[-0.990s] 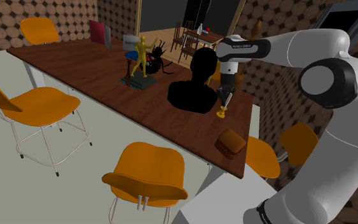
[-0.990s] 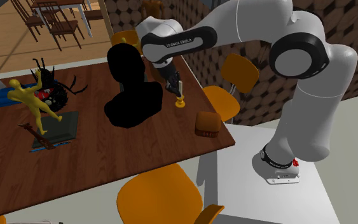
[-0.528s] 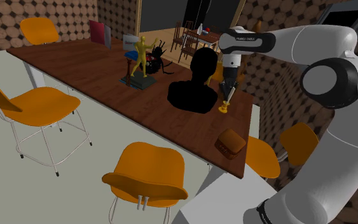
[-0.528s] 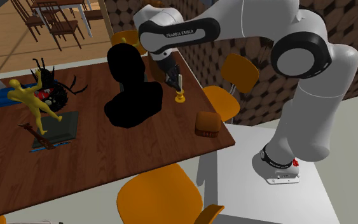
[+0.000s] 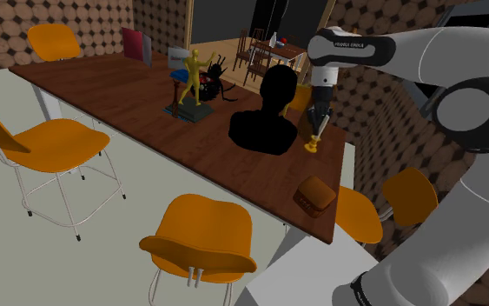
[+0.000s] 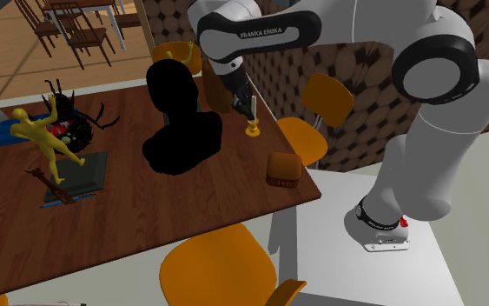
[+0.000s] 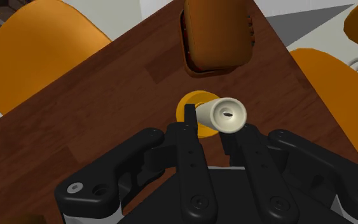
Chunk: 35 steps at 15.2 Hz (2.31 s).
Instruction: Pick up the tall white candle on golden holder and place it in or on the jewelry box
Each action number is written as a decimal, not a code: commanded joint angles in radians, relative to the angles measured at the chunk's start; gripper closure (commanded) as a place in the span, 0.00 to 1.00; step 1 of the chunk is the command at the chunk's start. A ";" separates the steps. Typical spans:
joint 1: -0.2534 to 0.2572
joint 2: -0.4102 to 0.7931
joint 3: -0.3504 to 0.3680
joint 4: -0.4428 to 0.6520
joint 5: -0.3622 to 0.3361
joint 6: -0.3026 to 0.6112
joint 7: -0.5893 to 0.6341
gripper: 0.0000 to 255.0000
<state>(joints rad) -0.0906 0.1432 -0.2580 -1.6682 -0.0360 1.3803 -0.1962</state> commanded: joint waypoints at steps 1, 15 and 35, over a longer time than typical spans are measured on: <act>0.012 -0.084 0.005 -0.105 -0.014 0.023 0.021 1.00; 0.035 -0.438 0.045 -0.547 -0.053 0.114 0.120 1.00; 0.034 -0.405 0.038 -0.643 -0.053 0.243 0.119 0.00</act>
<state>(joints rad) -0.0568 -0.2618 -0.2202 -2.3115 -0.0886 1.6228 -0.0768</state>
